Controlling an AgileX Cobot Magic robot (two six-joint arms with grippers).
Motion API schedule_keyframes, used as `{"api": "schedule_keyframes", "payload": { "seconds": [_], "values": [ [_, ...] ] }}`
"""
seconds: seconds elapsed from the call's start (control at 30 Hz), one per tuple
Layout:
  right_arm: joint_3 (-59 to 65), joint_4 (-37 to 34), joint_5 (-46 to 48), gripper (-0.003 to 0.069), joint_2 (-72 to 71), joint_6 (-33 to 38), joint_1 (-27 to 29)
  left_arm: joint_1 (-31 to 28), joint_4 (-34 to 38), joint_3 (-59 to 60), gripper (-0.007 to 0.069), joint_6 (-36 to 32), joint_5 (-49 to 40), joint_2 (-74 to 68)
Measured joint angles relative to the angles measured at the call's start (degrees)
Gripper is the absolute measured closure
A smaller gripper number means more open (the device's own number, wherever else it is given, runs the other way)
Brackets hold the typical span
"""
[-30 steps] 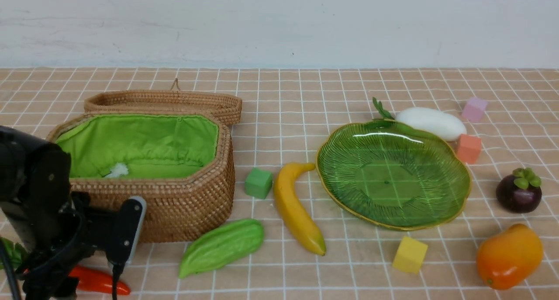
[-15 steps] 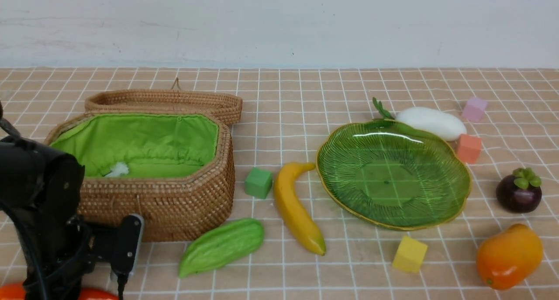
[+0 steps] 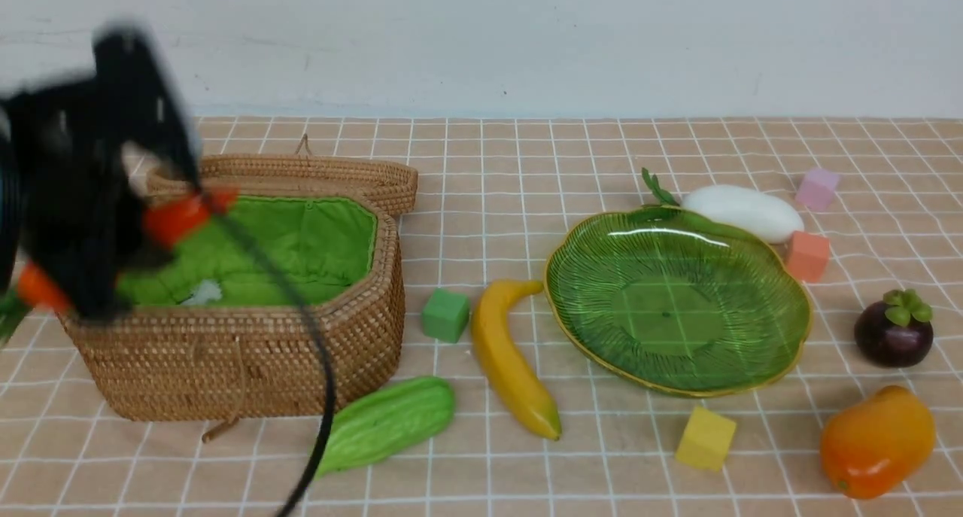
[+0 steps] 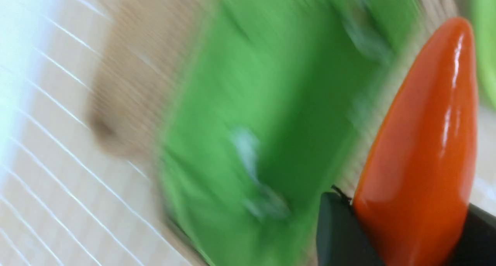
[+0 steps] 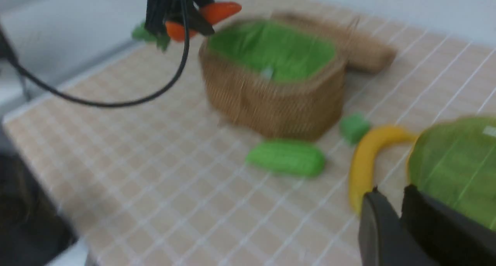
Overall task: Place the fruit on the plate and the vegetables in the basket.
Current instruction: Use the left arm to grab a carrot and put it into the left basket, then take a chayote with your left arm and place it on the basket on the left.
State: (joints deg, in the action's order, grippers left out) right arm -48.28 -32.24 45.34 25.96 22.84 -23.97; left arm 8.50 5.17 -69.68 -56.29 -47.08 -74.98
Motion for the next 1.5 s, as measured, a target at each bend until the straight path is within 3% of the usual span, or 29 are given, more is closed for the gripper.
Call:
{"api": "schedule_keyframes", "payload": {
  "seconds": [0.13,0.4,0.7,0.77,0.83,0.87,0.9,0.93,0.97,1.03,1.07,1.13,1.2,1.23,1.3,1.43,1.5],
  "values": [
    [0.0,-0.1,-5.3,0.0543,0.0,-0.4,0.0,0.0,2.8,-5.0,0.0342,-4.2,3.3,-6.7],
    [0.0,-2.8,-6.5,0.0539,0.0,-0.6,0.0,0.0,3.7,-6.9,0.0342,-7.5,10.0,-16.3],
    [0.0,-3.2,-6.4,0.0539,0.0,-0.6,0.0,0.0,3.9,-6.9,0.0022,-6.9,10.7,-17.8],
    [0.0,-3.2,-6.1,0.0538,0.0,-1.0,0.0,0.0,5.3,-6.9,-0.0022,-1.9,8.0,-16.4],
    [0.0,-3.2,-5.9,0.0537,0.0,-1.4,0.0,0.0,7.1,-6.9,-0.0011,3.0,6.8,-15.2],
    [0.0,-3.2,-5.6,0.0536,0.0,-1.8,0.0,0.6,8.3,-6.9,0.0028,8.6,6.0,-13.7],
    [0.0,-3.2,-5.2,0.0536,0.0,-2.0,0.0,2.3,8.6,-6.9,0.0111,13.9,5.2,-12.0],
    [0.0,-3.2,-5.0,0.0536,0.0,-2.0,0.0,2.3,8.6,-6.9,0.0126,14.6,5.2,-11.8],
    [0.0,-3.2,-3.9,0.0536,0.0,-2.1,0.0,6.2,8.0,-7.0,0.0289,18.9,3.2,-10.0],
    [0.0,-3.2,-2.4,0.0536,0.0,-2.3,0.0,11.2,6.7,-7.2,0.0438,22.2,0.1,-8.6],
    [0.0,-3.2,-1.1,0.0534,0.0,-2.3,0.0,16.2,4.4,-7.2,0.0571,26.0,-3.4,-8.1],
    [0.0,-3.2,1.4,0.0531,0.0,-2.3,0.0,22.6,0.9,-7.2,0.0637,33.6,-8.6,-8.4],
    [0.0,-3.2,2.9,0.0531,0.0,-2.4,0.0,25.9,-1.7,-7.2,0.0637,38.4,-11.4,-9.1],
    [0.0,-3.2,5.2,0.0529,0.0,-2.7,0.0,30.9,-7.0,-7.2,0.0634,45.9,-15.3,-11.1],
    [0.0,-3.1,7.4,0.0529,0.0,-3.0,0.0,34.2,-10.9,-7.2,0.0608,50.1,-16.9,-13.4],
    [0.0,-2.8,10.0,0.0529,0.0,-3.4,0.0,37.7,-15.4,-7.2,0.0463,53.0,-16.2,-18.6],
    [0.0,-2.6,11.1,0.0526,0.0,-3.6,0.0,38.3,-16.2,-7.2,0.0314,53.6,-14.0,-23.1]
  ]
}}
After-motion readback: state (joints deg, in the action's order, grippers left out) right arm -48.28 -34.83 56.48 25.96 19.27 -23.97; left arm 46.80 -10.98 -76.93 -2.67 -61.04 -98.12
